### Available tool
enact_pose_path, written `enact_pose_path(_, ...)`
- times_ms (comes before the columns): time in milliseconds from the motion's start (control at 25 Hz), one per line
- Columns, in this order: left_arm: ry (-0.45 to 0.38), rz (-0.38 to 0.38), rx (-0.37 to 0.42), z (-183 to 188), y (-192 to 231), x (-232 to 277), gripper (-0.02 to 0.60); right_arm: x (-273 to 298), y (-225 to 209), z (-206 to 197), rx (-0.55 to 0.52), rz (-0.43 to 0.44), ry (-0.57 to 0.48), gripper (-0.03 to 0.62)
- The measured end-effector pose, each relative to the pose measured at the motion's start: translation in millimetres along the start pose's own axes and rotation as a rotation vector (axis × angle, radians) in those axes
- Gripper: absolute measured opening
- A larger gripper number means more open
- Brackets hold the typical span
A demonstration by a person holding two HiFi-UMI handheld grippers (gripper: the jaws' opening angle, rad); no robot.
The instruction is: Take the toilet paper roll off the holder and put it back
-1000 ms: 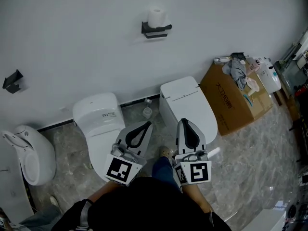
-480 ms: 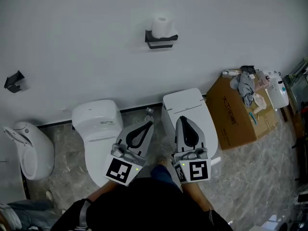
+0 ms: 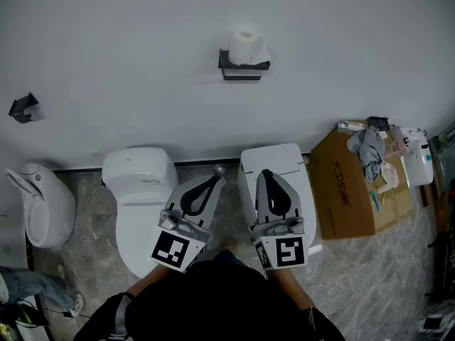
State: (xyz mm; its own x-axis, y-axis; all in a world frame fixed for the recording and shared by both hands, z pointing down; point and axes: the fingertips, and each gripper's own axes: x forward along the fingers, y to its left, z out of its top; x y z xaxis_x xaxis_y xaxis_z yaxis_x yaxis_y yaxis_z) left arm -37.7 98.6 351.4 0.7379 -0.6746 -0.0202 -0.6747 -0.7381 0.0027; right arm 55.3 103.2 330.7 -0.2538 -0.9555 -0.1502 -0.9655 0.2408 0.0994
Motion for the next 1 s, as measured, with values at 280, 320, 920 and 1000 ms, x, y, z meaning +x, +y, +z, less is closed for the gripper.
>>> enact_pose_path(280,-0.006,0.066,-0.005,-4,-4,29,0.006,16,-30,-8,0.015,0.066,-0.015,0.023)
enact_pose_path(320,-0.006,0.076,-0.005,-4,-4,32,0.006,17,-33,-9,0.015,0.075,-0.015,0.023)
enact_pose_path(920,-0.009,0.153,0.002,-8,-3,59,0.006,33,-60,-22,0.041,0.128,-0.008,0.023)
enact_pose_path(1000,-0.010,0.151,-0.004,-10,-1,63,0.005,36,-63,-27,0.041,0.123,-0.001,0.023)
